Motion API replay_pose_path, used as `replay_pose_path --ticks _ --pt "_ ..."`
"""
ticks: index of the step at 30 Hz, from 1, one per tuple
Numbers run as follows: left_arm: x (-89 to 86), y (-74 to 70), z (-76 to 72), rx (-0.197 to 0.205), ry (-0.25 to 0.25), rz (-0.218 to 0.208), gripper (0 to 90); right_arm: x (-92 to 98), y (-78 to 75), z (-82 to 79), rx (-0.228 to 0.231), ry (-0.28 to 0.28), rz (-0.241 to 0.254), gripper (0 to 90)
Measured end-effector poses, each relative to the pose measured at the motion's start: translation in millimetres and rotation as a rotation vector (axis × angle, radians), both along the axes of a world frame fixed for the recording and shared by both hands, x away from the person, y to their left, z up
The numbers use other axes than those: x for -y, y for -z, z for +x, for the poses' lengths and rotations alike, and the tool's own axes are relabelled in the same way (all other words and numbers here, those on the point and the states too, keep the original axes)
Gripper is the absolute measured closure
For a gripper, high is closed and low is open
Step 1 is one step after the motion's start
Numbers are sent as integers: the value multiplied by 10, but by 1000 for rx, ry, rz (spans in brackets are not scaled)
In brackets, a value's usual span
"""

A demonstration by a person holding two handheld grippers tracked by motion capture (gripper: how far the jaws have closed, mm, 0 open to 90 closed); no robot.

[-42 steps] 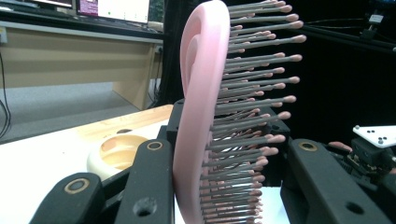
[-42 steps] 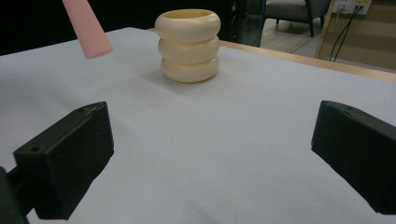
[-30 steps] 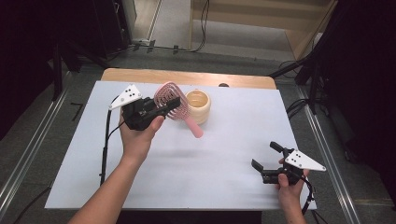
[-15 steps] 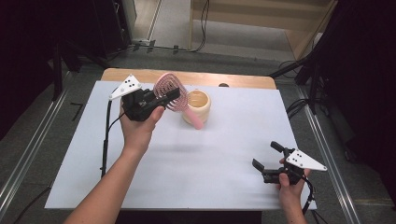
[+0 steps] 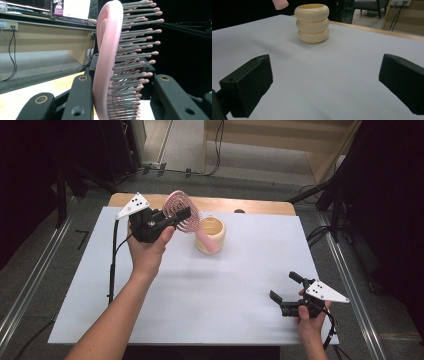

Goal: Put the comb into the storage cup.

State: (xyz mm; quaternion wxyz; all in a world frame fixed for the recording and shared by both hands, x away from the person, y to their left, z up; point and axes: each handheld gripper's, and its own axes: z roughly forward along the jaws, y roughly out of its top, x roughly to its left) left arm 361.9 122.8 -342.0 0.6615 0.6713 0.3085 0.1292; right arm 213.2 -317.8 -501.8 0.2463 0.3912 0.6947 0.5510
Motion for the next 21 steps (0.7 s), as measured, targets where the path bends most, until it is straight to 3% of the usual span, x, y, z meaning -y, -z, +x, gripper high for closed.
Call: replay_pose_path --ticks 21 --pt "42 -5 224 18 -42 -34 660 -18 16 8 -6 -7 0 0"
